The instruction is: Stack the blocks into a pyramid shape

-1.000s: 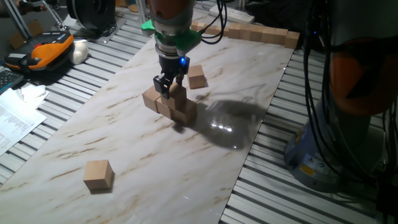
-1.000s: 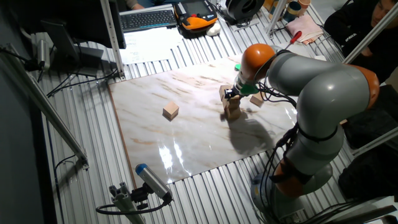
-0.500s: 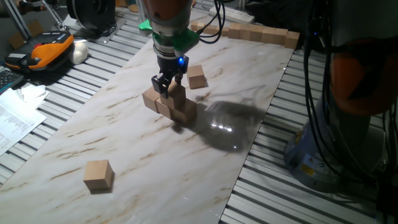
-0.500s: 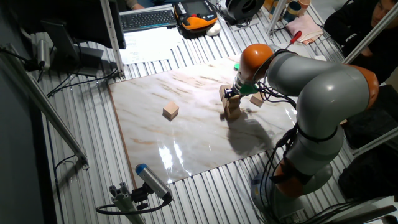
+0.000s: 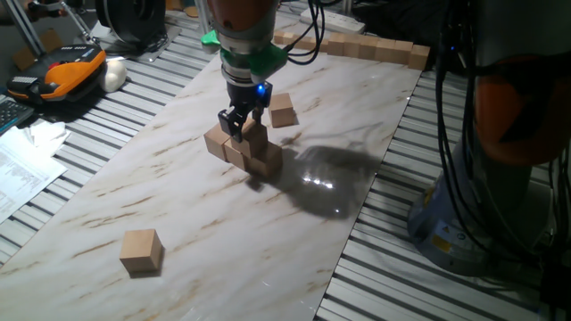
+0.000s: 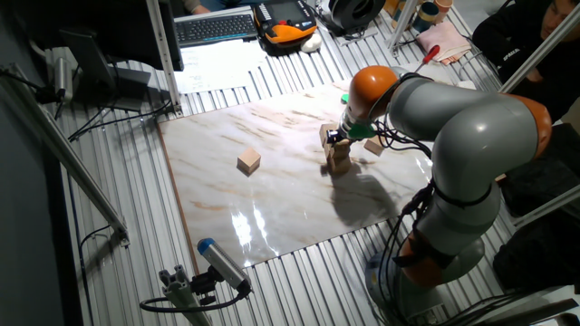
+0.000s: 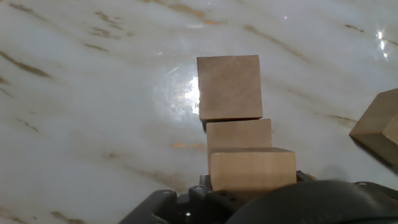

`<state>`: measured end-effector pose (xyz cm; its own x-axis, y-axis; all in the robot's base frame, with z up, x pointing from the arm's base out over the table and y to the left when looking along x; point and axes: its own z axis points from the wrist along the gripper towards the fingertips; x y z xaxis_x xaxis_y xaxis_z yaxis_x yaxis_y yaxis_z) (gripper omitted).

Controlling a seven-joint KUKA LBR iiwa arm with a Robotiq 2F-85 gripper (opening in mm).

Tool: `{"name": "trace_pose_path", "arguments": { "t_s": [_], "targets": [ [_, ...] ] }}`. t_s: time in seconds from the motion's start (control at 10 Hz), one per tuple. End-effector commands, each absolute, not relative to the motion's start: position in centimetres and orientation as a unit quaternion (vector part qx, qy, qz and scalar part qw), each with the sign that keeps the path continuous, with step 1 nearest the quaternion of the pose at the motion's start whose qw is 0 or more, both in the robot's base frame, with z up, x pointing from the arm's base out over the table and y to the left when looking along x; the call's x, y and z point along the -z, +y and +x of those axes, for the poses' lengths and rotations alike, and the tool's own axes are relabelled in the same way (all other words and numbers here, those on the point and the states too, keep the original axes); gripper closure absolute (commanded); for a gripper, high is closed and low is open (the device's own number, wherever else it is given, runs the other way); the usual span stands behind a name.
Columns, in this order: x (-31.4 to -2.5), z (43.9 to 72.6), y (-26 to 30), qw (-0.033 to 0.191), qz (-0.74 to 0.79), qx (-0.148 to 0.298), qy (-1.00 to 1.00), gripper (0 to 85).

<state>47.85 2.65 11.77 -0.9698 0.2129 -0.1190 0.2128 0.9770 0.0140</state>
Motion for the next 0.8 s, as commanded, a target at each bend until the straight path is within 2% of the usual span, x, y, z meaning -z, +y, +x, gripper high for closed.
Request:
{"name": "trace_pose_path", "arguments": {
  "t_s": [0.0, 0.1, 0.2, 0.5, 0.7],
  "targets": [
    [-11.7, 47.8, 2.6, 0.060, 0.109, 0.000, 0.992, 34.0],
    [-11.8, 47.8, 2.6, 0.060, 0.114, 0.002, 0.992, 34.0],
    [-11.8, 47.8, 2.6, 0.060, 0.116, 0.003, 0.991, 17.0],
    [-11.8, 47.8, 2.6, 0.061, 0.121, 0.006, 0.991, 17.0],
    [-12.9, 48.1, 2.5, 0.055, 0.121, 0.010, 0.991, 17.0]
  ]
}}
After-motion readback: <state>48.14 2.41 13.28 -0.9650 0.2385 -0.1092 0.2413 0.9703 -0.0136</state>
